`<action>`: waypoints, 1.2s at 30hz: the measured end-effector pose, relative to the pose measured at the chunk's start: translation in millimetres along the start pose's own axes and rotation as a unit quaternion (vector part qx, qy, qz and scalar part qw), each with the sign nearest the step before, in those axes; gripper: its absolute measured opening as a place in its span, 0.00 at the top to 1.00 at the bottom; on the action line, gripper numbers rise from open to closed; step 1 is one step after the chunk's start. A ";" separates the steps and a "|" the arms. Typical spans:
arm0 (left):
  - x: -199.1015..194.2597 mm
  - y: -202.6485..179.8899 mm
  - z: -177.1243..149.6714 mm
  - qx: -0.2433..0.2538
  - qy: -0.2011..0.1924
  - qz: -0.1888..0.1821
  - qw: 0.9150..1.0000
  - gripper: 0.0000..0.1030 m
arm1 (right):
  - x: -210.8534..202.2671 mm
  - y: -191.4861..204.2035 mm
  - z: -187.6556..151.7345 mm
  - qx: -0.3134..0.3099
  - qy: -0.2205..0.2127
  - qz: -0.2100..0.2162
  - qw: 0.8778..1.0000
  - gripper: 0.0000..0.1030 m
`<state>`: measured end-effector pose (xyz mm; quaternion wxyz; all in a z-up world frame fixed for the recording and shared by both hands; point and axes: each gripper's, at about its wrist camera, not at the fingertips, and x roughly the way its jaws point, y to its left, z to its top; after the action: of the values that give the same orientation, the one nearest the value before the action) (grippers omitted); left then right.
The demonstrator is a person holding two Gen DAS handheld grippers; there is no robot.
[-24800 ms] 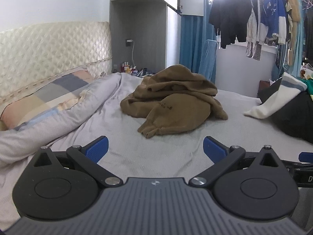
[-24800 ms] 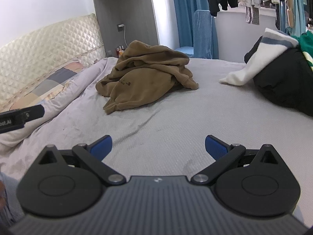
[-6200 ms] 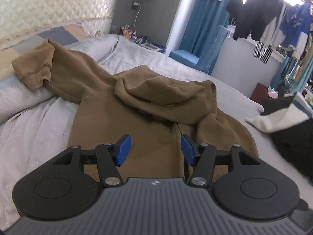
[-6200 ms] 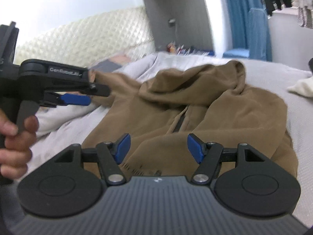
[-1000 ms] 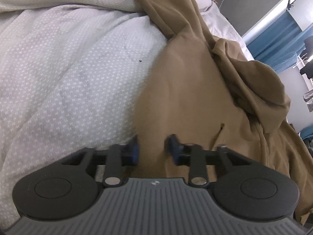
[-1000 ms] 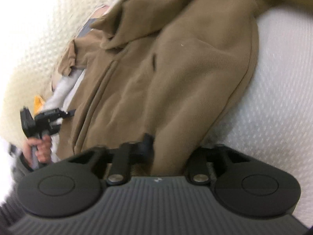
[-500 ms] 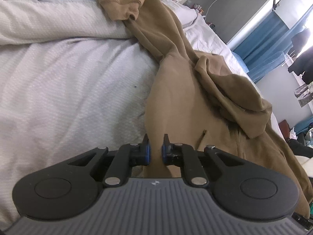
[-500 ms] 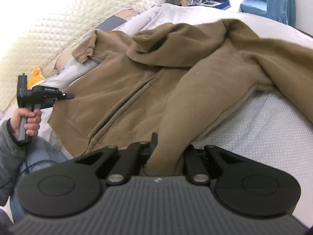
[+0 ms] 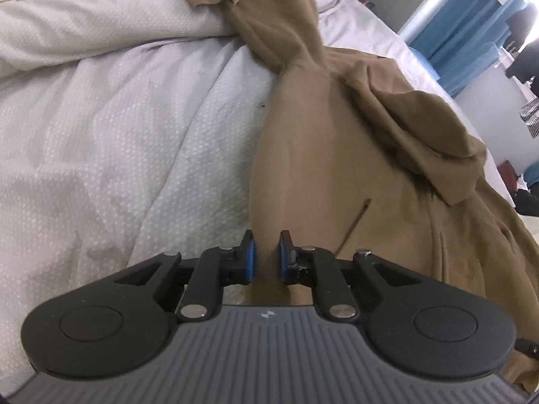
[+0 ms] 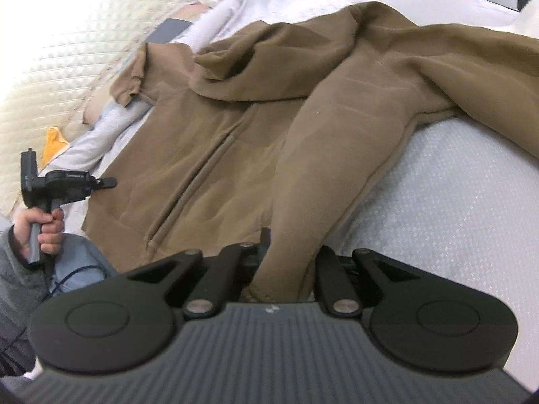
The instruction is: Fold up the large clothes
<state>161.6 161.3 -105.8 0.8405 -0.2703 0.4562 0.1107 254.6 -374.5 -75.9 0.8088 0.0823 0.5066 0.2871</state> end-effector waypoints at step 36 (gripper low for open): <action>-112.5 -161.5 4.8 0.210 -0.186 -0.069 0.957 0.42 | 6.5 153.2 72.8 0.015 -0.239 -0.035 0.970 0.22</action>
<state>171.9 36.8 46.5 0.9540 -0.0931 0.2849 0.0024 261.5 -233.6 18.5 0.9146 0.1429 0.3059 0.2226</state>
